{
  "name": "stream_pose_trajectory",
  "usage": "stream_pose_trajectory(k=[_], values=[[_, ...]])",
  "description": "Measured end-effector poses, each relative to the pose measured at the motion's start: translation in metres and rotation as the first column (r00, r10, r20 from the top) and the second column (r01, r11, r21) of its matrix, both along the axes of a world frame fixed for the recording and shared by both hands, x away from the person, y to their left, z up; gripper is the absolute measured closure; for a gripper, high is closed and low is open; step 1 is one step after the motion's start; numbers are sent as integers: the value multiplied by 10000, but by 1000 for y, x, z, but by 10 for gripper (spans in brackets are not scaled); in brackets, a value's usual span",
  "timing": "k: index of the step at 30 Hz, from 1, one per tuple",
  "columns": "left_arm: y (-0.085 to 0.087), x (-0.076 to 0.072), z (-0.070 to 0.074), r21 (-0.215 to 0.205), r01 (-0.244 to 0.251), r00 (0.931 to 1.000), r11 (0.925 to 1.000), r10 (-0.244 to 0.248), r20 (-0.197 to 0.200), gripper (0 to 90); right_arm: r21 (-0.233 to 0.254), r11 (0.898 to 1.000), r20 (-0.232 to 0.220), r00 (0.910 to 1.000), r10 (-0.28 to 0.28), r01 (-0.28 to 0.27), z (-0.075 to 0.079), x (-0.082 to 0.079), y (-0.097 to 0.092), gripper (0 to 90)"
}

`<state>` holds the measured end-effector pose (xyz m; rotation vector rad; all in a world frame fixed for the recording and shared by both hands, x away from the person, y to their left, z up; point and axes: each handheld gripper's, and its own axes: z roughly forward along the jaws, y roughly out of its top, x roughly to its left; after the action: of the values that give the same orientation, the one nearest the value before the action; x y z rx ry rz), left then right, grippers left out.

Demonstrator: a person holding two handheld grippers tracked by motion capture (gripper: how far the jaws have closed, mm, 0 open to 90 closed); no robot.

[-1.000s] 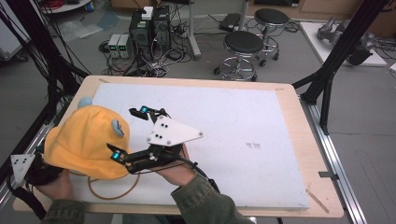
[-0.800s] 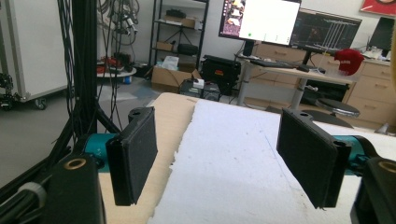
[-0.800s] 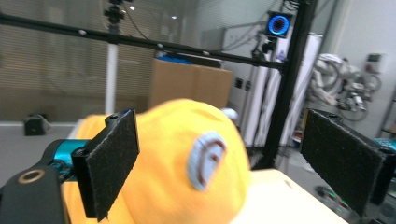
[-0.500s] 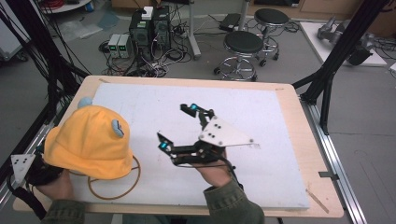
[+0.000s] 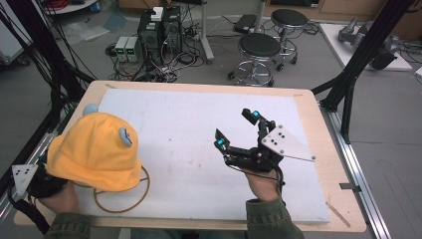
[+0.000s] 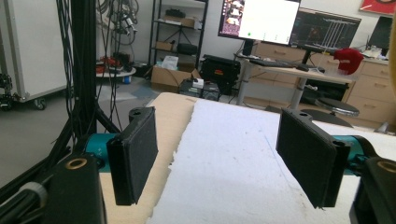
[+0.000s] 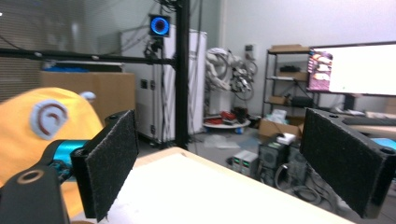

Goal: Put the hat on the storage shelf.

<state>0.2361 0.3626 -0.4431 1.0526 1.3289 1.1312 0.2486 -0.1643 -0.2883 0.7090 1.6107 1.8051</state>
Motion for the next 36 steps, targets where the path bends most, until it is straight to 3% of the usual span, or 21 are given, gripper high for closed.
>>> stream_pose_trajectory(k=[4,5,6,7,12,15,16,17,18,19,20,22,28,33,34,36], values=[[0,0,0,9,4,10000,10000,-4,-17,292,-509,9969,10,9982,-599,599,-6,-2,-11,107],[-1,0,0,8,14,10000,10000,-14,-15,292,-965,9916,-180,9959,-883,862,-10,0,-16,107],[-1,0,0,8,14,10000,10000,-14,-15,292,-965,9916,-180,9959,-883,862,-10,0,-16,107],[-2,0,0,46,34,10000,10000,-34,-20,291,-1231,9856,-404,9917,-1218,1160,-15,3,-21,107],[-2,0,0,61,70,10000,10000,-70,-15,291,-955,9828,-692,9839,-1647,1578,-23,7,-34,107],[-1,-1,0,-39,73,10000,10000,-73,0,291,-659,9732,-1014,9688,-2262,2203,-32,9,-50,107],[-1,-1,0,-39,73,10000,10000,-73,0,291,-659,9732,-1014,9688,-2262,2203,-32,9,-50,107],[-1,-1,0,-57,63,10000,10000,-63,0,292,-468,9663,-1132,9597,-2571,2533,-37,9,-60,107],[-1,-1,0,-57,63,10000,10000,-63,0,292,-468,9663,-1132,9597,-2571,2533,-37,9,-60,107],[-1,-1,0,-76,59,10000,10000,-59,-2,291,-253,9586,-1297,9499,-2845,2837,-42,10,-70,107],[-1,-1,0,-76,59,10000,10000,-59,-2,291,-253,9586,-1297,9499,-2845,2837,-42,10,-70,107],[-1,-1,0,-62,47,10000,10000,-47,-1,291,-176,9519,-1477,9408,-3051,3059,-48,12,-79,107],[-1,-1,0,-110,55,10000,9999,-55,-4,291,-374,9161,-1994,8954,-3982,3991,-76,17,-101,107],[-1,-1,0,-184,44,10000,9998,-44,-10,291,-790,8807,-2419,8481,-4715,4671,-100,19,-110,107],[-1,-1,0,-184,44,10000,9998,-44,-10,291,-790,8807,-2419,8481,-4715,4671,-100,19,-110,107],[-1,0,0,-179,54,10000,9998,-55,-15,291,-1246,8501,-2662,8081,-5255,5117,-113,21,-113,107]])
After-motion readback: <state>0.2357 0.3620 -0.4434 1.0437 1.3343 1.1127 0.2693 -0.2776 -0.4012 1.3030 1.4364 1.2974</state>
